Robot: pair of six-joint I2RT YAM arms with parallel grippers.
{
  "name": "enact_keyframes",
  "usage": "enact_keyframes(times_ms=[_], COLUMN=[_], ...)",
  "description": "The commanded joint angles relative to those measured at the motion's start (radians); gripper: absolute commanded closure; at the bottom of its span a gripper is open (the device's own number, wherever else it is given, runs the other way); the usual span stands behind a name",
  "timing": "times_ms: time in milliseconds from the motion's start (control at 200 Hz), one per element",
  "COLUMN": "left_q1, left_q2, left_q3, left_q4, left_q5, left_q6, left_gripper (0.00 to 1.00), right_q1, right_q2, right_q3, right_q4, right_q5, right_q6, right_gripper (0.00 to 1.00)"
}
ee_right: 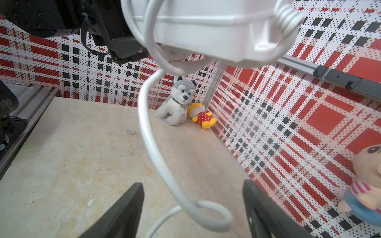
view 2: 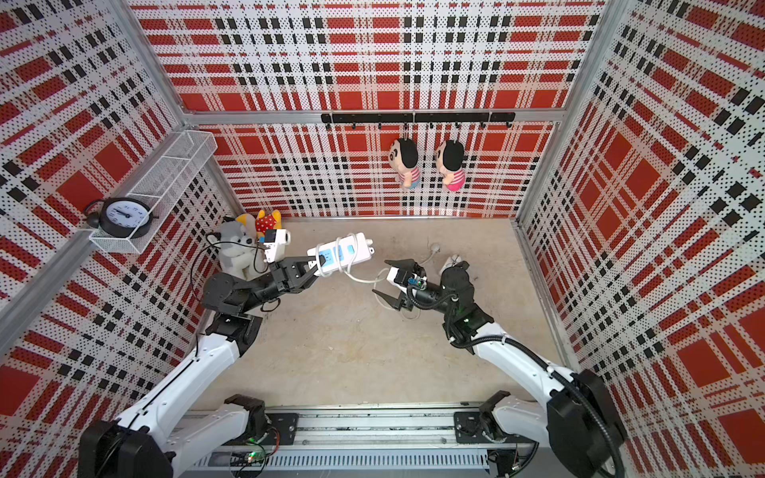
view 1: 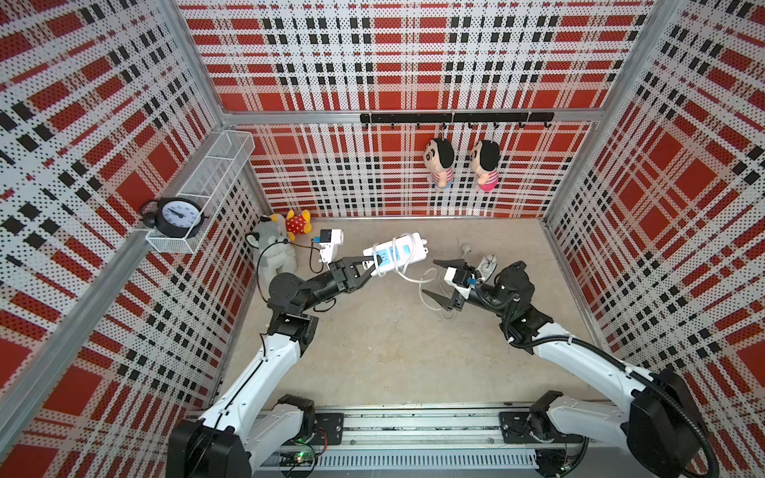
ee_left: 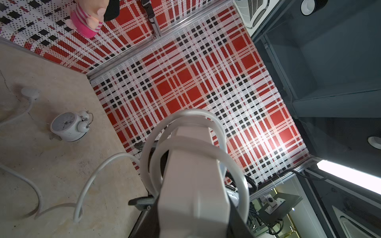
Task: Unwrap the cord wrapped around the power strip
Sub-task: Unwrap the power cord from the power strip.
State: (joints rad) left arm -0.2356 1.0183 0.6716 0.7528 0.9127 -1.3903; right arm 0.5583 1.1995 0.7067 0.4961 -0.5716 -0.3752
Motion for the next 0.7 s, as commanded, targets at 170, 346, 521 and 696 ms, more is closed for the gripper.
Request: enact_keyframes(times_ms=[170,346,521,696], left_q1=[-0.003,-0.004,-0.004,-0.004], left_q2=[-0.028,-0.028,-0.037,-0.038], left_q3=[-0.004,0.003,0.006,0.002], left_q4=[0.031,0.025,0.008,0.002], left_q5=[-0.005,-0.003,-0.001,0.0], left_q6=[0.014,0.012,0.018,0.022], left_gripper=[1.0,1.0,1.0,1.0], right_q1=[0.003,0.003,0.003,0.003], right_q2=[0.107,0.146,0.204,0.224], right_q3=[0.052,0.014,-0.002,-0.024], right_q4=[0.039,0.092,0.186,0.301], right_q5=[-0.012,-0.093,-0.117,-0.104], right_q6=[-0.07,-0.099,-0.05,0.013], right_gripper=[0.22,1.0,1.0,1.0])
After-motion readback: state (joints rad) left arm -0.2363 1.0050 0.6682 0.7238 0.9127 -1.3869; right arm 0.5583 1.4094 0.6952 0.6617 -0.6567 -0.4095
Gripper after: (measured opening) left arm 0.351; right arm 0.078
